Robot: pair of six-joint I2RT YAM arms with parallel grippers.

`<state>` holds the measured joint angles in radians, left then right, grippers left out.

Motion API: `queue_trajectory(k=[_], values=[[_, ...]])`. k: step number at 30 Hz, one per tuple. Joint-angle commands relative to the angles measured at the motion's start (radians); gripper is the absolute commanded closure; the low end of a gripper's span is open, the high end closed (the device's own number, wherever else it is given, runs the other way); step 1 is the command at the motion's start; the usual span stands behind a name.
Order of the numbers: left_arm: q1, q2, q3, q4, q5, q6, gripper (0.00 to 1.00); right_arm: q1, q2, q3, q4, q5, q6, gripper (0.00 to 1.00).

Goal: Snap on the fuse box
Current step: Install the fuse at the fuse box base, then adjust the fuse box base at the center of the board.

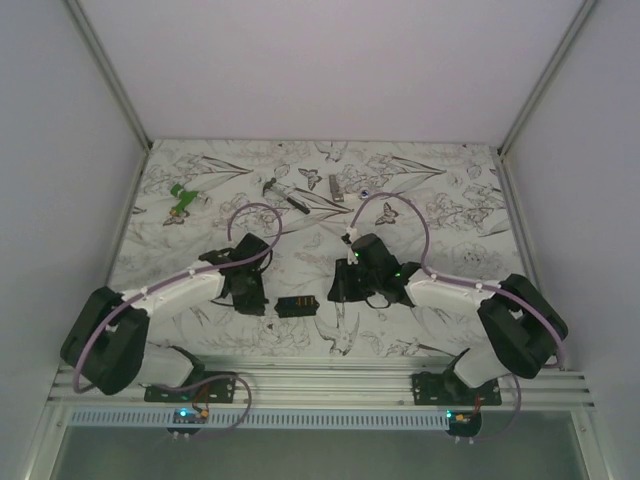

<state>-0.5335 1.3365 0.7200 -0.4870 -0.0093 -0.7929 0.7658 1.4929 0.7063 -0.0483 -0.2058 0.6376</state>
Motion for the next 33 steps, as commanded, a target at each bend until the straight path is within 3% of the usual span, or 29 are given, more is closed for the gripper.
queue_trajectory(k=[1,8,19,27,33], values=[[0.013,0.073,-0.028,0.126,0.116,-0.018,0.91,0.028,-0.043,0.054,-0.048,0.057,-0.026,0.62],[-0.008,0.179,-0.033,0.294,0.205,-0.083,0.87,0.04,-0.078,0.09,-0.121,0.086,-0.041,0.61],[-0.166,0.382,0.023,0.545,0.289,-0.227,0.84,0.073,-0.016,0.269,-0.356,0.137,-0.046,0.59],[-0.184,0.388,-0.009,0.659,0.325,-0.273,0.66,0.085,0.062,0.389,-0.577,0.253,0.012,0.62],[-0.079,0.318,-0.089,0.657,0.35,-0.245,0.54,0.09,0.135,0.456,-0.647,0.266,-0.018,0.68]])
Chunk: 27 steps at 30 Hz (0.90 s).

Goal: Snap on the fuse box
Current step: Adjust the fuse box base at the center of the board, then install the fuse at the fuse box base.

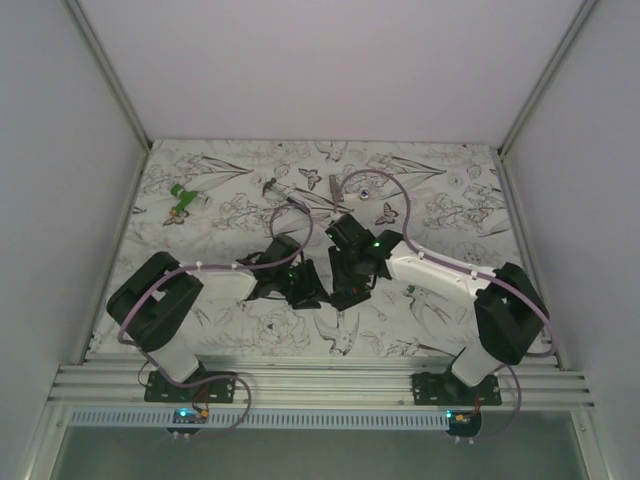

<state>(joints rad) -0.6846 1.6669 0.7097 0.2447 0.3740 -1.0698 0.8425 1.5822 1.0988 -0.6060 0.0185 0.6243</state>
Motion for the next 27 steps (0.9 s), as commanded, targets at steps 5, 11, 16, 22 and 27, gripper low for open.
queue_trajectory(k=[5,11,16,22,27], values=[[0.122,-0.048,-0.107,-0.076,-0.01,0.067,0.46,0.013,0.078,0.107,-0.151,0.077,-0.061,0.73],[0.133,-0.046,-0.103,-0.083,-0.004,0.093,0.35,0.014,0.13,0.159,-0.192,0.074,-0.099,0.75],[0.135,-0.048,-0.099,-0.09,-0.003,0.107,0.31,0.015,0.153,0.169,-0.196,0.067,-0.104,0.78],[0.135,-0.041,-0.09,-0.1,-0.004,0.119,0.29,0.014,0.175,0.176,-0.201,0.059,-0.109,0.8],[0.135,-0.04,-0.087,-0.107,-0.006,0.125,0.26,0.014,0.188,0.183,-0.199,0.059,-0.114,0.82]])
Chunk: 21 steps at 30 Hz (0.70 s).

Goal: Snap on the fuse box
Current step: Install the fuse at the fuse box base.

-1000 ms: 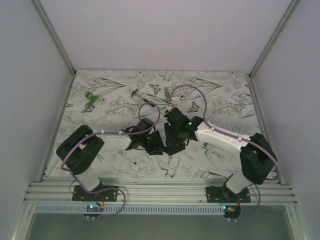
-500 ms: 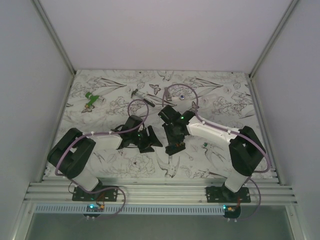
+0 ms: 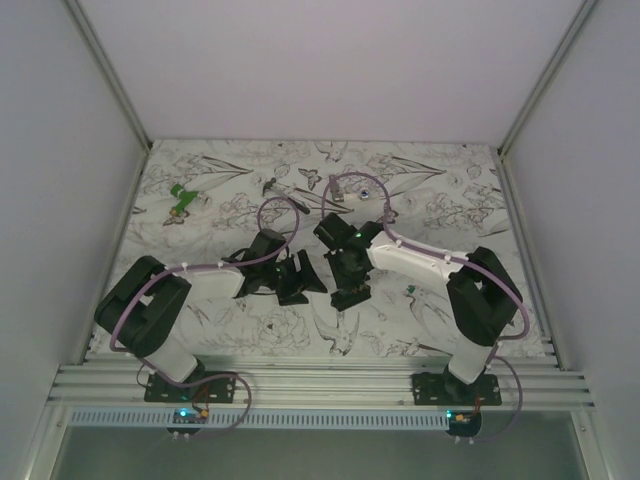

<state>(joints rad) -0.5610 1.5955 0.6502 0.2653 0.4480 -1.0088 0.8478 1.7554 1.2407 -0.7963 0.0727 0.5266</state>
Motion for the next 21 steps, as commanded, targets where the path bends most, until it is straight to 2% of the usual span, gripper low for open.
queue_trajectory(k=[1,9,15,21], values=[[0.012,0.031,-0.026,-0.129,-0.081,0.065,0.26,0.009,0.017,0.042,-0.009,0.003,-0.018,0.82],[0.012,0.03,-0.025,-0.135,-0.08,0.068,0.23,0.009,0.036,0.039,-0.006,-0.009,-0.022,0.88],[0.011,0.033,-0.016,-0.14,-0.068,0.075,0.22,0.008,0.038,0.015,-0.003,-0.015,-0.027,1.0],[0.0,0.053,-0.001,-0.149,-0.047,0.082,0.22,0.008,0.027,-0.125,0.071,-0.024,-0.057,1.0]])
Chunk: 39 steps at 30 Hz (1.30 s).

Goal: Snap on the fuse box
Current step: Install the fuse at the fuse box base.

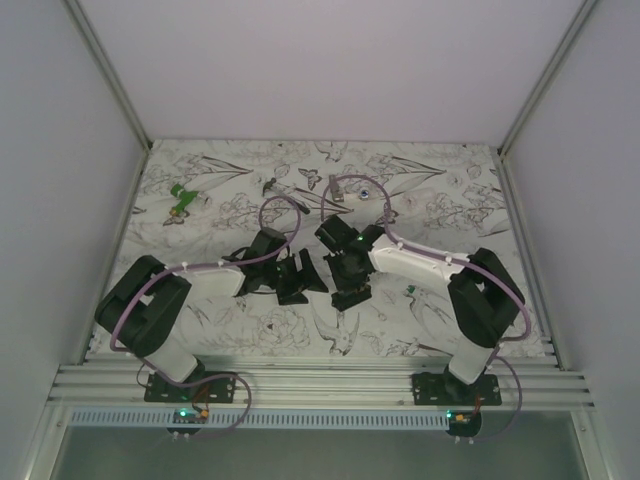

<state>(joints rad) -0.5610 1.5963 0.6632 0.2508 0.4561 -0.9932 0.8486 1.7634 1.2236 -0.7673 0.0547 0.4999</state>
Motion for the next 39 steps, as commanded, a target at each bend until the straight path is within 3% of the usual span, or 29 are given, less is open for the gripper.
queue_trajectory(k=[1,9,15,19,25,39], values=[[-0.005,0.059,-0.006,-0.139,-0.05,0.067,0.22,0.007,0.014,-0.139,0.062,-0.011,-0.034,1.0],[-0.064,0.108,0.056,-0.189,-0.044,0.08,0.36,0.007,-0.016,-0.29,0.17,-0.012,-0.057,1.0],[-0.113,0.137,0.115,-0.214,-0.048,0.085,0.4,0.006,-0.043,-0.222,0.15,-0.021,-0.082,1.0],[-0.129,0.155,0.15,-0.235,-0.078,0.084,0.41,0.006,-0.052,-0.162,0.118,-0.011,-0.094,0.94],[-0.131,0.194,0.165,-0.257,-0.132,0.063,0.55,0.006,-0.05,-0.116,0.085,0.002,-0.108,0.89],[-0.13,0.145,0.171,-0.243,-0.164,0.019,0.55,0.006,-0.072,-0.112,0.094,0.01,-0.118,0.85]])
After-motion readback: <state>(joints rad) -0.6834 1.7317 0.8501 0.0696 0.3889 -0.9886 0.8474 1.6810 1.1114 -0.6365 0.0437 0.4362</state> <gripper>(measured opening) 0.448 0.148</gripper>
